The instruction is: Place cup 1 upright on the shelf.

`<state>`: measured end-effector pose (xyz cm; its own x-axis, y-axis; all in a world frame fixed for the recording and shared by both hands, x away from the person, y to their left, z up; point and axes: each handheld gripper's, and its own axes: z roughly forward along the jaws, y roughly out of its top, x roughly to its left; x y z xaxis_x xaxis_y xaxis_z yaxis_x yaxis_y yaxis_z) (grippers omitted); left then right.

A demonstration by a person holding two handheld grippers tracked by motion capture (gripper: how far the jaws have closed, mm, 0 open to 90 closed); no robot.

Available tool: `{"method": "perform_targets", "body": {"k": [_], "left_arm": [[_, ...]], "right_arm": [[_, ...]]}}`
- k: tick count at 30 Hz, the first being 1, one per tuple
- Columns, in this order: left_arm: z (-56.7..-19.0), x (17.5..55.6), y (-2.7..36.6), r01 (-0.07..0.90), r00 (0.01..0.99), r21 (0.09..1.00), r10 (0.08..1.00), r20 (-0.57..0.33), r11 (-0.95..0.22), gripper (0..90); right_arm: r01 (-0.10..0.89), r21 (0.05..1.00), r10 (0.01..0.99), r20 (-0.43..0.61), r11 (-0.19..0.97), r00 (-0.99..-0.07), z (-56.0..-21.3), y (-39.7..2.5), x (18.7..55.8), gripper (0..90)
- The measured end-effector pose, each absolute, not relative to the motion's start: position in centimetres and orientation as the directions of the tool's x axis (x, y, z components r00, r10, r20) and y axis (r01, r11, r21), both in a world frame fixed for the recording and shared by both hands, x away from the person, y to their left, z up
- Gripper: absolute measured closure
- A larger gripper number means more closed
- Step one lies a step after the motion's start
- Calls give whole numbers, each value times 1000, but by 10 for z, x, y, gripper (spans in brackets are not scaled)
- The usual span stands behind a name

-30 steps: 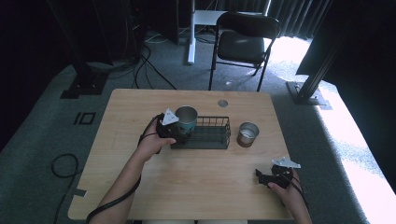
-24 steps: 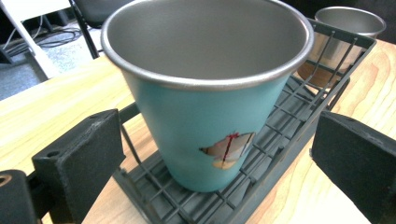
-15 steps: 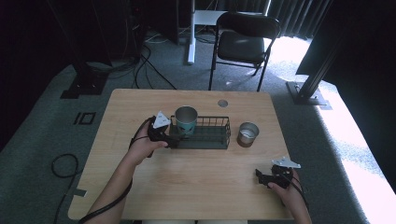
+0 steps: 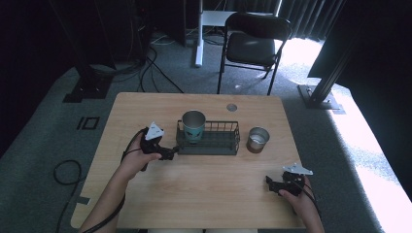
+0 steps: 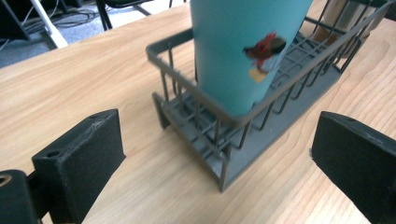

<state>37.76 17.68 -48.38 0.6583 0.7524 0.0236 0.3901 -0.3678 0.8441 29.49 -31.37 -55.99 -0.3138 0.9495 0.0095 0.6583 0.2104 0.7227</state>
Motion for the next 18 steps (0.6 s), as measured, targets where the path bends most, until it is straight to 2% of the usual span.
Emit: {"method": "perform_targets", "body": {"k": [18], "left_arm": [[-512, 354, 216, 442, 616, 832, 788, -10, -335, 30]], "right_arm": [[658, 723, 949, 9, 211, -314, -560, -314, 295, 111]]}}
